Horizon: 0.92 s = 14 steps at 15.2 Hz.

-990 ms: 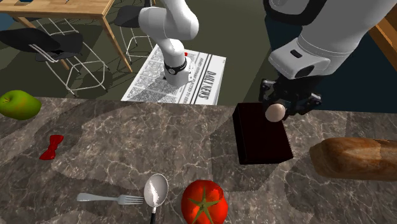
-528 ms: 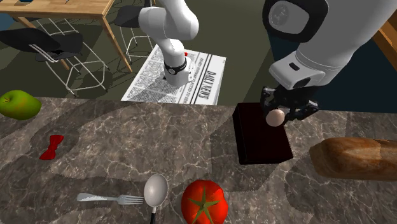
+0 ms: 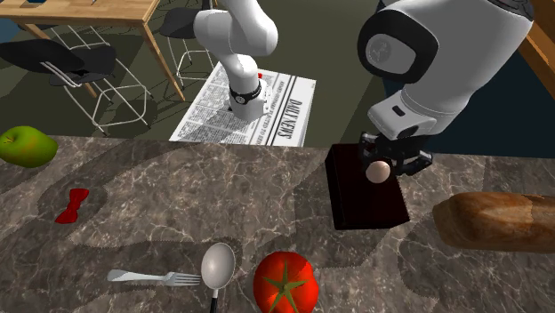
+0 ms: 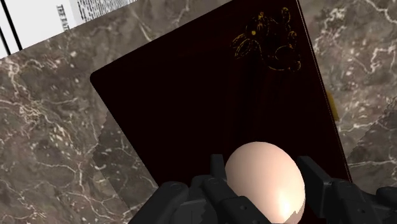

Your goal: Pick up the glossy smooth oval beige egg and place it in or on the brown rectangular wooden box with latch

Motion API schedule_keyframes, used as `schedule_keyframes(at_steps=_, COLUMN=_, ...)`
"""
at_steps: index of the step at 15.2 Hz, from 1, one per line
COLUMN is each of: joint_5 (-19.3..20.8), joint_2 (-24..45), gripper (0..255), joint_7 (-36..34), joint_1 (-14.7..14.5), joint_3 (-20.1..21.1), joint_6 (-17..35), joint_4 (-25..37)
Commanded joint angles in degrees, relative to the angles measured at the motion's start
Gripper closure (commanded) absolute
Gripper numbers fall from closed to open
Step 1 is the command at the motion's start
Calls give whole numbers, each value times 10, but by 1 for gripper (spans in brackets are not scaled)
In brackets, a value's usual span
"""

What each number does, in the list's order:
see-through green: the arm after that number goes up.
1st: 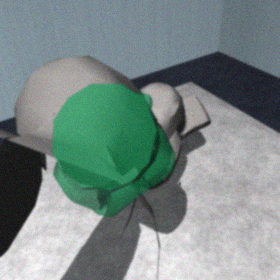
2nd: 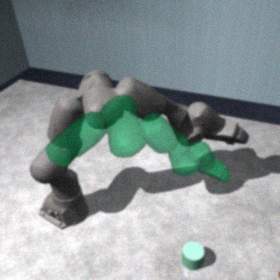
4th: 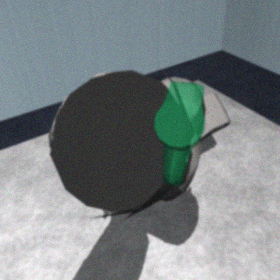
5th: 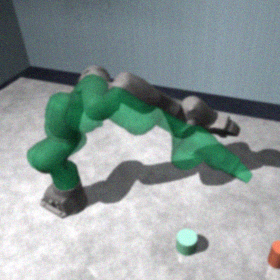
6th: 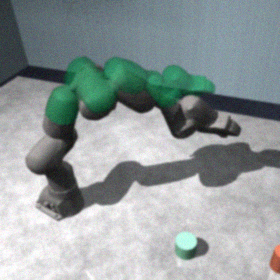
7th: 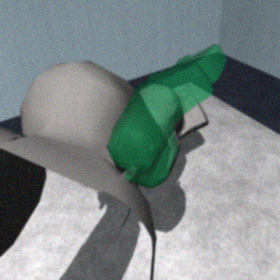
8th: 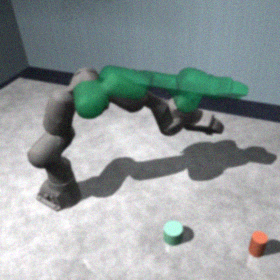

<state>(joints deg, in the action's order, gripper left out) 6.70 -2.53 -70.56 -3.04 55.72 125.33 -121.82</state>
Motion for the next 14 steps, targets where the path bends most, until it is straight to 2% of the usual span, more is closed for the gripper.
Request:
schedule_keyframes(at_steps=1, joint_5=2, joint_2=2, gripper=255, joint_7=-2, joint_1=0, joint_3=0, joint_6=4, joint_4=-2)
schedule_keyframes(at_steps=7, joint_5=2, joint_2=2, gripper=255, joint_7=-2, joint_1=0, joint_3=0, joint_6=4, joint_4=-2)
schedule_keyframes(at_steps=8, joint_5=2, joint_2=2, gripper=0, joint_7=-2, joint_1=0, joint_3=0, joint_6=4, joint_4=-2)
schedule_keyframes(at_steps=13, joint_5=2, joint_2=2, gripper=0, joint_7=-2, joint_1=0, joint_3=0, joint_6=4, joint_4=-2)
schedule_keyframes(at_steps=14, joint_5=-15, joint_2=-14, gripper=0, joint_7=10, joint_1=-1, joint_3=-2, joint_6=-13, joint_4=7)
